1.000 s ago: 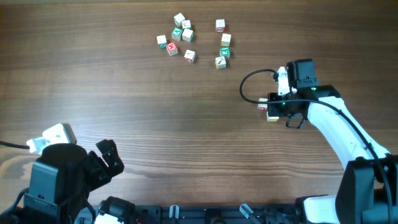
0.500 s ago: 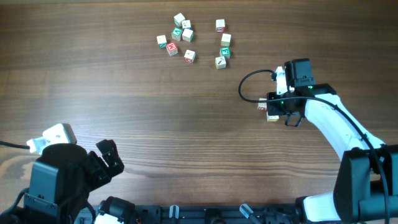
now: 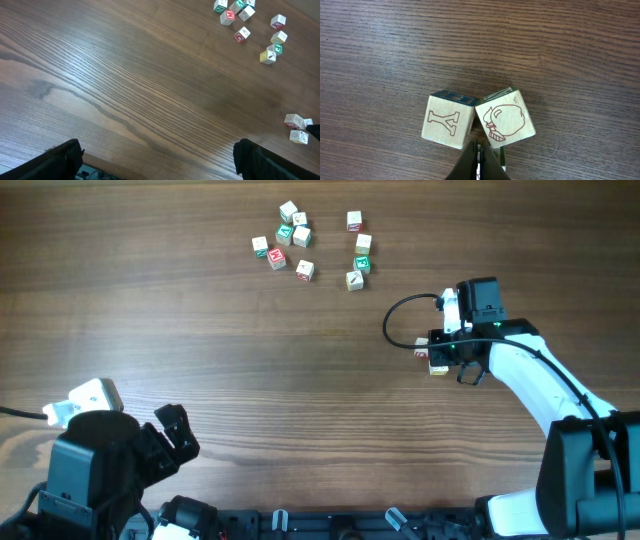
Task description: Form a circle
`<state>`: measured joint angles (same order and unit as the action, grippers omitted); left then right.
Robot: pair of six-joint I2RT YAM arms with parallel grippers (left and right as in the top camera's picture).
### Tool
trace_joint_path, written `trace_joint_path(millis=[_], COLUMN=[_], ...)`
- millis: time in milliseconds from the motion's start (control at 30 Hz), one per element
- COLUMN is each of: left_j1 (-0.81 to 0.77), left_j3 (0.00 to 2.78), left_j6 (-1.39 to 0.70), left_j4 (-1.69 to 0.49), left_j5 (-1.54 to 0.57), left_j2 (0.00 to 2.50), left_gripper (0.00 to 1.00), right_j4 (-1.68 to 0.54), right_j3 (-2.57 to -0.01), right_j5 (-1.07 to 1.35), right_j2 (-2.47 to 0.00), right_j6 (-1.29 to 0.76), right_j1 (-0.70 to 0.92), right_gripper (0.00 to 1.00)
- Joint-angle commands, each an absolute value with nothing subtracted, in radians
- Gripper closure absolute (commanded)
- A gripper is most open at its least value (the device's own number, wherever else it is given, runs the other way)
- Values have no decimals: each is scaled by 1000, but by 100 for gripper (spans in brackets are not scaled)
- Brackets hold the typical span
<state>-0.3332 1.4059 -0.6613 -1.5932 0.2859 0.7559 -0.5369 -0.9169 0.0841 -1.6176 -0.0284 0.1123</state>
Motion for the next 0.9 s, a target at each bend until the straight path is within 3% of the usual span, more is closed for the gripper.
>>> trace_joint_path(millis=[0,867], left_j1=[-329,-329], left_j3=[1406,1406], left_j6=[-674,-674], left_j4=[-1591,-1591], left_j5=[281,281], left_j2=[758,758], left_gripper=[0,0], right_j4=[-531,-499], right_j3=[-907,-888], right_j5=[68,71], right_j2=[-1631,-1659], right_j6=[-19,-19], right_j1=[113,113], right_gripper=[96,96])
